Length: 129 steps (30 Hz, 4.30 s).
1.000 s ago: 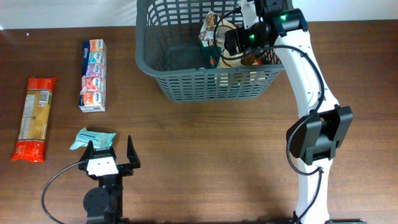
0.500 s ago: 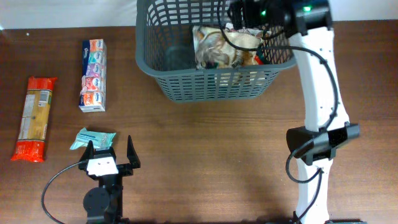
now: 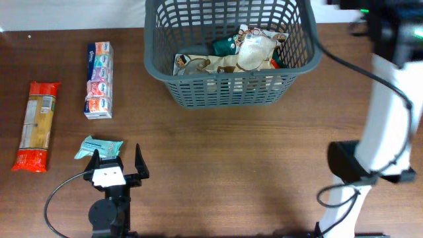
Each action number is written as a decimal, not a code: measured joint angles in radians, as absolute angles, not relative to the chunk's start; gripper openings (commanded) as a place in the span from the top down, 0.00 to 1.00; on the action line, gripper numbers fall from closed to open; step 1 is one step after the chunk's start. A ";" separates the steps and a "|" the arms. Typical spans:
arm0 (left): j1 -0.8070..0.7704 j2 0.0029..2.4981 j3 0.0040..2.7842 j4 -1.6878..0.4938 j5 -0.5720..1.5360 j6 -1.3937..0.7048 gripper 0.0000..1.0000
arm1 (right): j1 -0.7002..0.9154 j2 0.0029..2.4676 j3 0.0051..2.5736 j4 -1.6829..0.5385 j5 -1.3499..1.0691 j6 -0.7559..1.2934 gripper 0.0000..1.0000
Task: Pack container
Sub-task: 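Release the bag into the basket and withdraw the right gripper, then move the left gripper over the stack of Kleenex tissue packs, then lower the left gripper and grasp the Kleenex tissue stack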
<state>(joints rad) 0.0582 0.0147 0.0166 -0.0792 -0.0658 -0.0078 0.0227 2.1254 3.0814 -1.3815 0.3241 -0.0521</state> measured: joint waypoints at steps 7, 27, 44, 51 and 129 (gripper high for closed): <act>0.058 0.015 0.017 -0.079 -0.066 -0.008 0.01 | -0.156 2.052 3.098 -1.477 0.455 -0.017 0.01; 0.058 0.015 0.017 -0.079 -0.066 -0.008 0.01 | -0.430 2.096 2.664 -1.488 0.330 0.076 0.01; 0.058 0.015 0.017 -0.079 -0.066 -0.008 0.01 | -0.430 2.099 2.650 -1.488 0.319 0.076 0.01; 0.058 0.015 0.016 -0.064 -0.075 -0.008 0.01 | -0.430 2.099 2.650 -1.488 0.319 0.076 0.01; 0.261 1.739 1.515 -0.505 -0.210 -0.004 0.01 | -0.430 2.099 2.650 -1.488 0.312 0.079 0.01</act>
